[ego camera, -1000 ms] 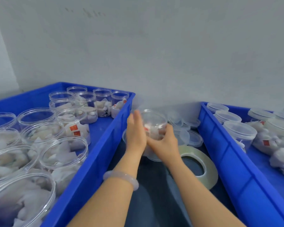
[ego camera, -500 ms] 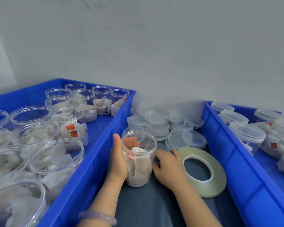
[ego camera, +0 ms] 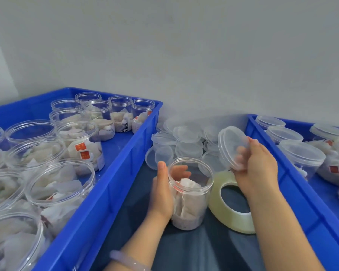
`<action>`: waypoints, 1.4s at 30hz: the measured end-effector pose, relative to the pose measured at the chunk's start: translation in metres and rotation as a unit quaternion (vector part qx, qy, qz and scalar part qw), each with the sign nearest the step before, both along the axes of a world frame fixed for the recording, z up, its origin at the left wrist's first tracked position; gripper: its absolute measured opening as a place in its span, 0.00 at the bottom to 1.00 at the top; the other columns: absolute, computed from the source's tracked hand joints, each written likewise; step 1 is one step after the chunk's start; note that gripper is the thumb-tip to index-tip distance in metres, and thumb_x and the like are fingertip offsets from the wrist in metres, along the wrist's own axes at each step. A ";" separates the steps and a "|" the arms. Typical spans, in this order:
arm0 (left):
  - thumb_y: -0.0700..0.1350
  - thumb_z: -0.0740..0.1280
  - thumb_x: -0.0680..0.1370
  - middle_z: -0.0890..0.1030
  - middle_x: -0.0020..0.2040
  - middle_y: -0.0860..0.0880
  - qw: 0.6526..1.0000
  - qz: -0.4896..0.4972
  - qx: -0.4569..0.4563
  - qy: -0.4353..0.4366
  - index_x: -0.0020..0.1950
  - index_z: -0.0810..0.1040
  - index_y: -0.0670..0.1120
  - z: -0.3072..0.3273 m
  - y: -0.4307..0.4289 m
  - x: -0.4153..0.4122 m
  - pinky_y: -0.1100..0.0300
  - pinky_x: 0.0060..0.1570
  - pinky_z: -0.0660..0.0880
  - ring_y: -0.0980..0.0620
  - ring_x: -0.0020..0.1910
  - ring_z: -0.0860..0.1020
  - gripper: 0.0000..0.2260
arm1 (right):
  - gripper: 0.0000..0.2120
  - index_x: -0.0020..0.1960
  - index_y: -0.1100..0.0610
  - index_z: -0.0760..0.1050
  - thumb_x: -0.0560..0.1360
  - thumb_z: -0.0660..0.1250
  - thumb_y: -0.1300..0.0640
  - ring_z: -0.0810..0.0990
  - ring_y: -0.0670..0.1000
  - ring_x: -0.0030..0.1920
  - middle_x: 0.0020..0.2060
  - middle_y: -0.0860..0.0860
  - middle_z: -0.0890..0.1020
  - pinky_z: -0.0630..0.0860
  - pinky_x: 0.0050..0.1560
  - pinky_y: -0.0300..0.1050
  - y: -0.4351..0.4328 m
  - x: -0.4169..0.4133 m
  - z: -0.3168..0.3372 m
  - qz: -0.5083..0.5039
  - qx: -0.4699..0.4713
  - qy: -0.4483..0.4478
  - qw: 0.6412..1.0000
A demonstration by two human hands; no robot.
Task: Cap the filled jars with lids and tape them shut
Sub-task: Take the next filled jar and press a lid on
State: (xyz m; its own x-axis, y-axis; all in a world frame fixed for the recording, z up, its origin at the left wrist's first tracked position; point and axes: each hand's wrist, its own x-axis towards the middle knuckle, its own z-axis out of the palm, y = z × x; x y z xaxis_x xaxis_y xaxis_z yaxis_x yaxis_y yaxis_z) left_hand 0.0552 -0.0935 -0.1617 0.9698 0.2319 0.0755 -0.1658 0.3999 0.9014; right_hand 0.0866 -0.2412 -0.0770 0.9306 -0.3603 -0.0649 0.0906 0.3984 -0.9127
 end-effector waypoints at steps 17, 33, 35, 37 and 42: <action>0.77 0.56 0.64 0.85 0.49 0.47 0.999 -0.030 0.022 -0.007 0.50 0.84 0.48 -0.004 0.001 -0.003 0.63 0.49 0.78 0.52 0.52 0.82 0.38 | 0.24 0.60 0.44 0.76 0.66 0.68 0.39 0.74 0.29 0.51 0.56 0.36 0.77 0.70 0.48 0.24 0.039 -0.041 0.010 0.254 -0.549 -0.124 0.787; 0.67 0.48 0.75 0.85 0.45 0.45 0.998 0.005 0.065 -0.016 0.45 0.85 0.54 -0.007 0.001 -0.001 0.40 0.61 0.72 0.46 0.51 0.83 0.29 | 0.29 0.63 0.43 0.73 0.64 0.74 0.43 0.72 0.41 0.59 0.58 0.39 0.73 0.71 0.56 0.40 0.043 -0.046 0.007 0.231 -0.649 -0.163 0.706; 0.66 0.48 0.75 0.86 0.44 0.47 0.997 0.016 0.069 -0.014 0.44 0.85 0.55 -0.007 0.001 -0.001 0.45 0.57 0.75 0.49 0.49 0.83 0.29 | 0.28 0.62 0.43 0.74 0.63 0.74 0.43 0.72 0.41 0.58 0.57 0.39 0.73 0.71 0.55 0.39 0.044 -0.046 0.007 0.231 -0.642 -0.158 0.714; 0.66 0.47 0.75 0.86 0.43 0.49 0.997 0.020 0.079 -0.015 0.43 0.85 0.56 -0.006 0.001 -0.001 0.50 0.53 0.75 0.52 0.47 0.84 0.29 | 0.28 0.62 0.42 0.74 0.63 0.73 0.41 0.73 0.42 0.58 0.57 0.39 0.73 0.71 0.54 0.40 0.046 -0.045 0.007 0.231 -0.651 -0.143 0.709; 0.65 0.47 0.75 0.86 0.44 0.48 0.998 0.010 0.056 -0.017 0.43 0.85 0.57 -0.006 0.000 -0.002 0.44 0.60 0.73 0.49 0.49 0.83 0.28 | 0.28 0.63 0.42 0.73 0.64 0.71 0.40 0.73 0.43 0.58 0.58 0.40 0.74 0.72 0.56 0.42 0.048 -0.046 0.005 0.224 -0.665 -0.131 0.700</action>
